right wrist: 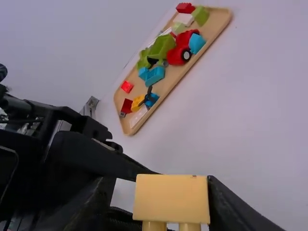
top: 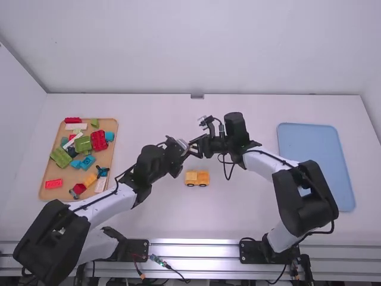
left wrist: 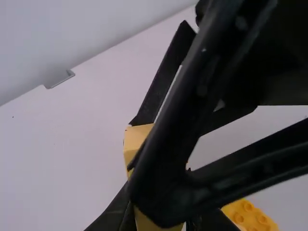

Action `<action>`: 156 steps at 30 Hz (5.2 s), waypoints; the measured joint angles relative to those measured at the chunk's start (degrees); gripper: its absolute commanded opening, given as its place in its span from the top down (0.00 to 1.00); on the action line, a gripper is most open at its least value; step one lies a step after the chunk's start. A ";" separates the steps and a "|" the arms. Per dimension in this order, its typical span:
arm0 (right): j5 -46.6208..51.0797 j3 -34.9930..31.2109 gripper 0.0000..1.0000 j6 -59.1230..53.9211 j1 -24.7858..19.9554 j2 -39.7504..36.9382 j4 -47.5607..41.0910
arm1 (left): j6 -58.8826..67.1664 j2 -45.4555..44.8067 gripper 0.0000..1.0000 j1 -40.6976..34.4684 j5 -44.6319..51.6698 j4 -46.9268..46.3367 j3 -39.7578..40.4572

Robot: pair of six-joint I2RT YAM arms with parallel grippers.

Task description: Assemble lego blocks to make yellow taxi

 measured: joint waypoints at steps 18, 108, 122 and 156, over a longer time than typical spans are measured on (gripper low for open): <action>1.75 0.00 0.68 -0.13 -0.02 0.00 0.72 | -3.48 0.00 0.98 0.00 -1.03 1.53 0.02; 64.06 13.09 1.00 -62.29 6.99 9.20 -65.09 | 11.98 -2.93 0.01 30.51 36.79 -27.34 14.36; 65.02 13.09 0.86 -62.73 10.71 9.31 -62.49 | 14.58 -2.93 0.01 30.51 36.79 -29.24 14.36; 64.83 15.34 0.01 -60.87 8.50 8.04 -60.61 | 16.48 -2.93 0.01 30.45 37.09 -30.38 14.36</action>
